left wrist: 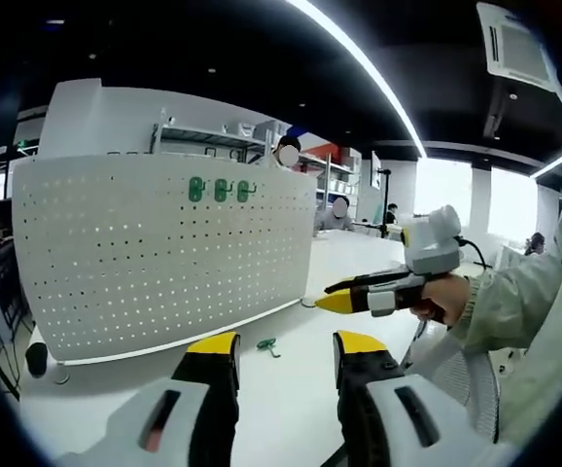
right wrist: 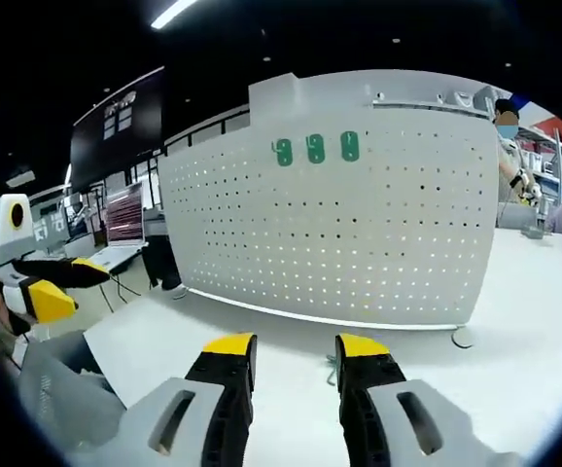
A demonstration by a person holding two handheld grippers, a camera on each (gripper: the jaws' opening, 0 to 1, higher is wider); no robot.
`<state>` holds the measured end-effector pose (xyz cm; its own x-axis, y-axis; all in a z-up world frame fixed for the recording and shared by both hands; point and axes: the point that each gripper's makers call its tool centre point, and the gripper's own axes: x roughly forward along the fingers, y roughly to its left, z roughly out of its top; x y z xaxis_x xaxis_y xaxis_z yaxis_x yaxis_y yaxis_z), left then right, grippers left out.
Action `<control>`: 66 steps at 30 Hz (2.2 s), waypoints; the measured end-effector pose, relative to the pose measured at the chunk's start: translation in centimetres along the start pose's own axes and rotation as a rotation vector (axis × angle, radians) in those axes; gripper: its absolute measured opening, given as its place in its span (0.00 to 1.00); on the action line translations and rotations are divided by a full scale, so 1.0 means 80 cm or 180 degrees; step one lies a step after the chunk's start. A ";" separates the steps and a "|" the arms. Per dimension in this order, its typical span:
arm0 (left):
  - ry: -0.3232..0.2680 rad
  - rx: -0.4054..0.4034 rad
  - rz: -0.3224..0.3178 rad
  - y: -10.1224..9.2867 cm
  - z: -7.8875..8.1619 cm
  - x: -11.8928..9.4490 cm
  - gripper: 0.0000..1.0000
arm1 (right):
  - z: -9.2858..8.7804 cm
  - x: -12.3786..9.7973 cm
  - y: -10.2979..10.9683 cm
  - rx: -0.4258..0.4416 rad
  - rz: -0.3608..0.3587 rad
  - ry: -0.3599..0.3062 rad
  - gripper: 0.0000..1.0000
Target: Insert the hook assembly into the mounting plate slot until the hook locks in place.
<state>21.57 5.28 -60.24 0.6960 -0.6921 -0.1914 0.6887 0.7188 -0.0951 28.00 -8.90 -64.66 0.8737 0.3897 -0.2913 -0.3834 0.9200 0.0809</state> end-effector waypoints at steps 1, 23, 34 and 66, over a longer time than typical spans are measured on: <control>-0.0001 0.0002 -0.0002 0.000 0.000 0.000 0.40 | 0.000 -0.002 0.002 0.0001 0.0006 -0.0002 0.31; 0.0062 0.0011 -0.0079 -0.005 -0.007 0.008 0.40 | -0.029 -0.035 0.041 0.0061 0.0185 0.0054 0.32; 0.0095 0.0019 -0.0076 -0.001 -0.012 0.010 0.40 | -0.031 -0.043 0.082 -0.0005 0.0405 0.0063 0.32; 0.0167 0.0196 -0.0251 -0.016 -0.003 0.054 0.40 | -0.021 -0.062 0.087 0.0050 0.0418 -0.0187 0.30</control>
<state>23.70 1.38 -61.18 0.6285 -0.7409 -0.2367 0.7533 0.6556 -0.0520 20.48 -4.47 -64.25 0.8325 0.5080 -0.2210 -0.4911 0.8614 0.1298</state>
